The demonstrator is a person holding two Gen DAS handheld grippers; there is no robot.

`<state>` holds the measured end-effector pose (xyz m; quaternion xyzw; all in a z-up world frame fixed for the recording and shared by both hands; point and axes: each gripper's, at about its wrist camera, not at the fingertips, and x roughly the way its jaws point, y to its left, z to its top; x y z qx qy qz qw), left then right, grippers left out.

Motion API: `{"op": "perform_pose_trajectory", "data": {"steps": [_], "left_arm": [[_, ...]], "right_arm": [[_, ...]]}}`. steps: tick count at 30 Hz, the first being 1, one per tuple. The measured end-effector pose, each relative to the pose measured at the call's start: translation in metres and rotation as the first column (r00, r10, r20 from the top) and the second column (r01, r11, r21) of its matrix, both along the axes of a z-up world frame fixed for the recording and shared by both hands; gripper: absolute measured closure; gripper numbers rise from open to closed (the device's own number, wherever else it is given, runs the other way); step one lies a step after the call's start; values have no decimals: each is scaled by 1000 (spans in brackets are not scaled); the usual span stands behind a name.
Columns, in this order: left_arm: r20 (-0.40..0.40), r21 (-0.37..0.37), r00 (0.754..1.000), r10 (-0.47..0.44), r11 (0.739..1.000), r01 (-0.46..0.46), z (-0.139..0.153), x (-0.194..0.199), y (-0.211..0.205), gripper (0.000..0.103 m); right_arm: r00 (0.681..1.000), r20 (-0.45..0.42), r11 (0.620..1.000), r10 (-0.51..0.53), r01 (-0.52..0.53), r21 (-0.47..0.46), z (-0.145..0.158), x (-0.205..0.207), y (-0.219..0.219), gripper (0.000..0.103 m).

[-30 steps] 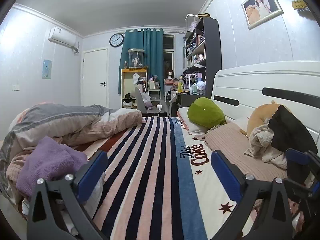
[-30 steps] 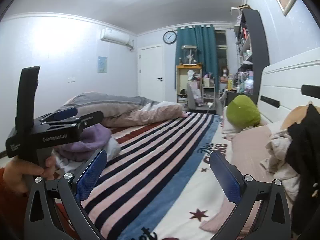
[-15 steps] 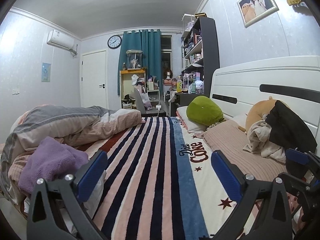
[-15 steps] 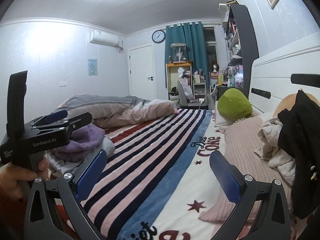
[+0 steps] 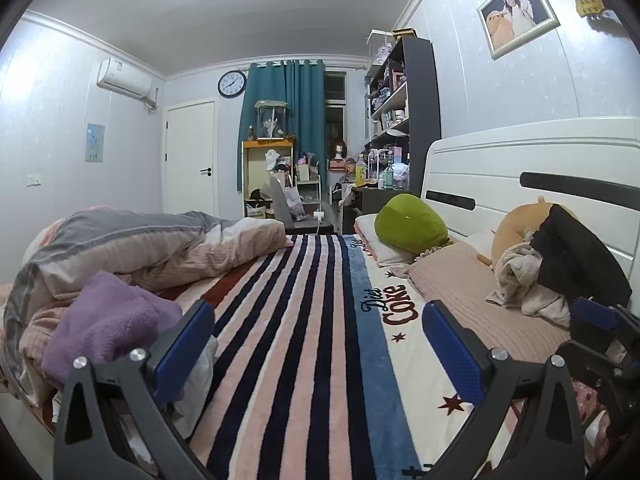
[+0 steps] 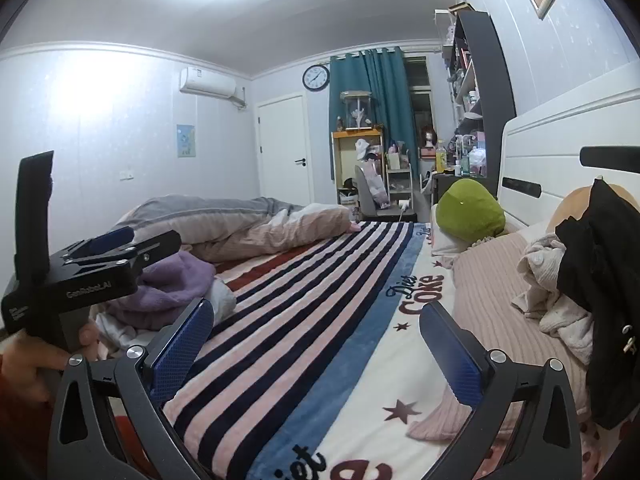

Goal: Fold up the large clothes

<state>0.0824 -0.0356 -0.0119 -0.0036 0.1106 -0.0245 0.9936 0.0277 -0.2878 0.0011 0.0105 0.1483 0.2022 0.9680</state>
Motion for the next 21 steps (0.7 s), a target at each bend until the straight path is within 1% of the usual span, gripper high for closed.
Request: {"op": "perform_pose_trajectory", "data": {"steps": [3, 12, 16, 21], "left_arm": [[2, 6, 1000, 1, 1000, -1, 0, -1, 0, 1], [10, 9, 1000, 3, 1000, -3, -1, -4, 1, 1], [5, -9, 1000, -7, 1000, 7, -1, -5, 3, 1], [8, -13, 1000, -1, 1000, 1, -1, -8, 6, 1]], "right_arm": [[1000, -3, 1000, 8, -8, 14, 0, -1, 1, 0], [1000, 3, 1000, 8, -8, 13, 2, -1, 1, 0], [1000, 1, 1000, 8, -8, 16, 1, -1, 1, 0], [1000, -3, 999, 7, -7, 32, 5, -6, 7, 0]]}}
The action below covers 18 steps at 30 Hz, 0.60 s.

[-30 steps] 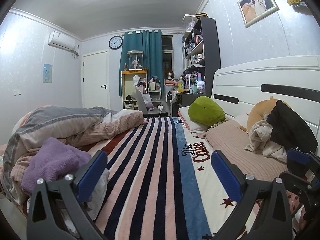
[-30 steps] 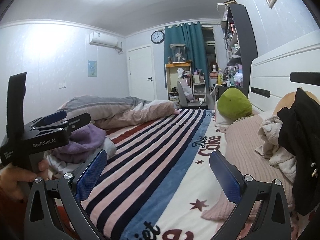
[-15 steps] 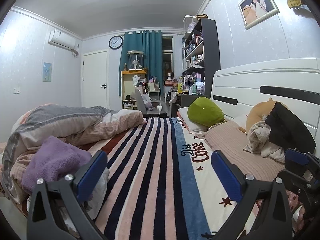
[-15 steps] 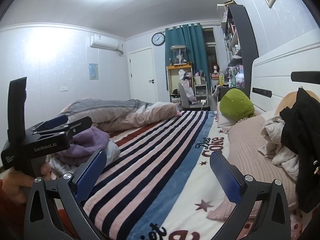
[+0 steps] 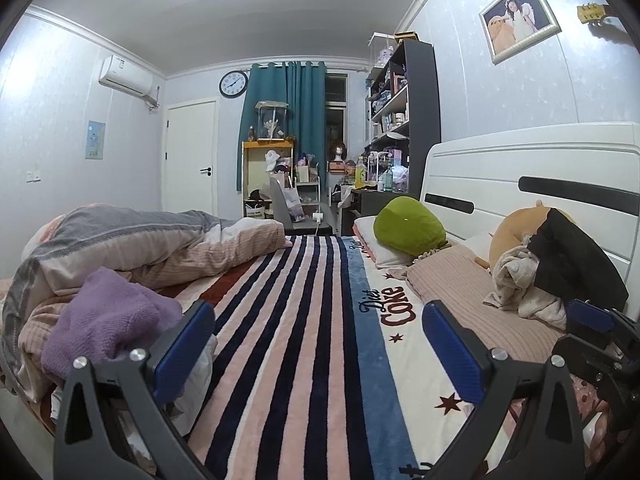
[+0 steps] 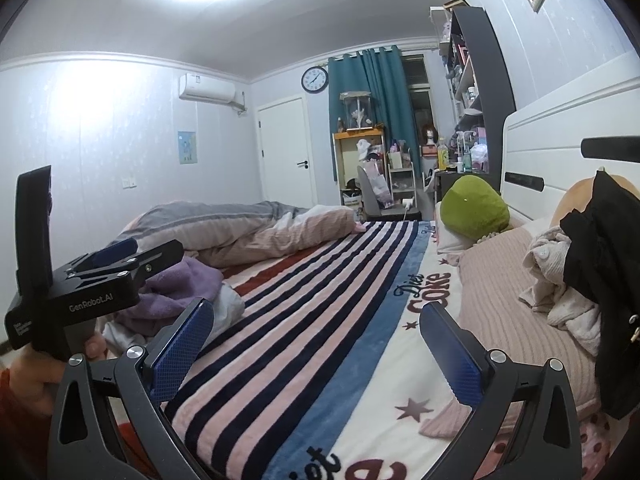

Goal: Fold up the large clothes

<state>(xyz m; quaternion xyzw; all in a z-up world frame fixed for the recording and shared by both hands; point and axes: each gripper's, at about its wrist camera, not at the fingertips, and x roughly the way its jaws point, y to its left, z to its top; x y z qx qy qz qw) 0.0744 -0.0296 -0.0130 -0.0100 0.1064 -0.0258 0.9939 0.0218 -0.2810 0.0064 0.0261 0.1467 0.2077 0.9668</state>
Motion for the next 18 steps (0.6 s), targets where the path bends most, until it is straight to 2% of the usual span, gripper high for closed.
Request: {"op": "perform_pose_trajectory", "data": {"steps": [18], "left_arm": [[6, -7, 1000, -12, 1000, 12, 3, -17, 2, 1]], "right_arm": [[1000, 1, 1000, -6, 6, -6, 6, -15, 16, 0]]}}
